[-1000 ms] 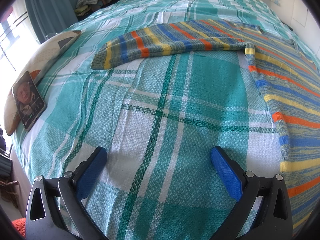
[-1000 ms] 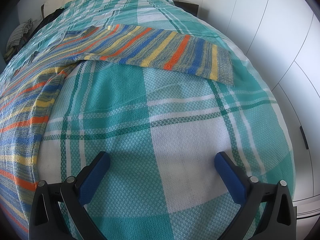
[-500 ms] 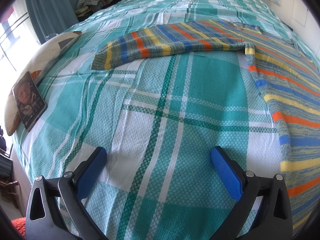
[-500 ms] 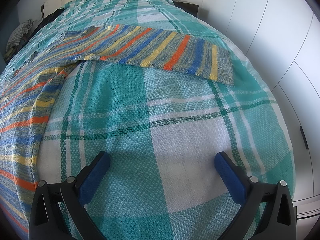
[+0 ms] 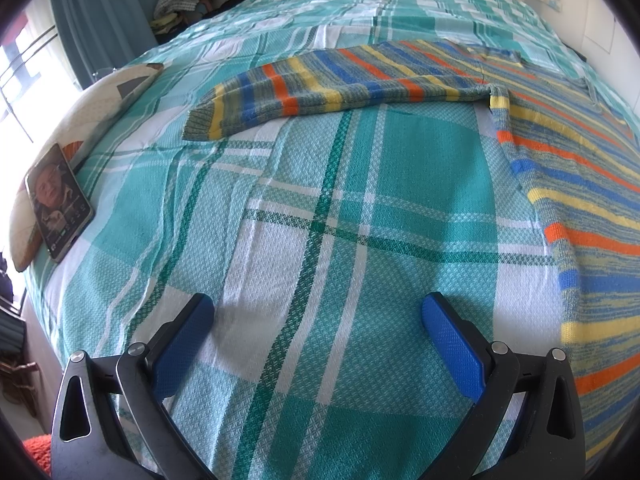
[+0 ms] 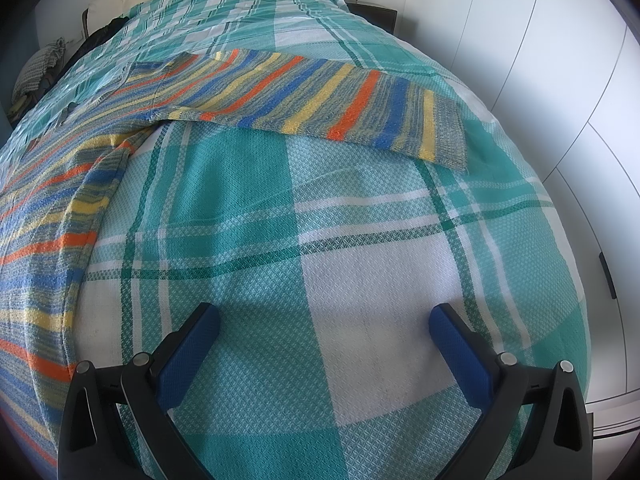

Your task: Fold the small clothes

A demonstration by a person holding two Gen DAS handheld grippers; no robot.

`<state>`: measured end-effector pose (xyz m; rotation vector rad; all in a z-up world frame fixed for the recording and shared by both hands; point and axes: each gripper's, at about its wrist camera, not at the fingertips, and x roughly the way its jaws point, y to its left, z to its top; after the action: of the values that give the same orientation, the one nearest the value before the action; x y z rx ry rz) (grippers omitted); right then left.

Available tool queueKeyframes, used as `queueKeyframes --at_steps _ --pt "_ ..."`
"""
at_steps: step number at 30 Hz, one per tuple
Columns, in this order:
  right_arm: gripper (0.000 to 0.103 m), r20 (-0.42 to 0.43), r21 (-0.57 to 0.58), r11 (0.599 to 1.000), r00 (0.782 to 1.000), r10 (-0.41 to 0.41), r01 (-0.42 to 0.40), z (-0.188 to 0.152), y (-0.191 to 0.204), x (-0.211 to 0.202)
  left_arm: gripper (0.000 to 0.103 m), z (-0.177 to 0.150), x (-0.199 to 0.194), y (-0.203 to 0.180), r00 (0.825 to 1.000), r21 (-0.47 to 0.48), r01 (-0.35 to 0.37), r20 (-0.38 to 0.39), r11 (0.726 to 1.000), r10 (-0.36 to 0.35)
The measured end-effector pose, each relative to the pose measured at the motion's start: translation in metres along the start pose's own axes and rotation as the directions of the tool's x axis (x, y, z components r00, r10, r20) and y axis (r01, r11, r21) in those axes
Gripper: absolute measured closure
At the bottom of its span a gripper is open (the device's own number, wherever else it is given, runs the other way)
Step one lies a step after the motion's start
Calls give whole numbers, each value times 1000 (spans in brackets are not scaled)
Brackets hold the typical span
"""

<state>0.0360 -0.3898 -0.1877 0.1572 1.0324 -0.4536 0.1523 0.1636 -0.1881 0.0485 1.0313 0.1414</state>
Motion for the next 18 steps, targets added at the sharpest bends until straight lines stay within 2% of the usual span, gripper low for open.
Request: queueKeyframes --at_steps 18 --pt "0 3 0 1000 1000 -3 3 2 -1 0 0 2 -1 4 1000 -5 -5 12 1000 5"
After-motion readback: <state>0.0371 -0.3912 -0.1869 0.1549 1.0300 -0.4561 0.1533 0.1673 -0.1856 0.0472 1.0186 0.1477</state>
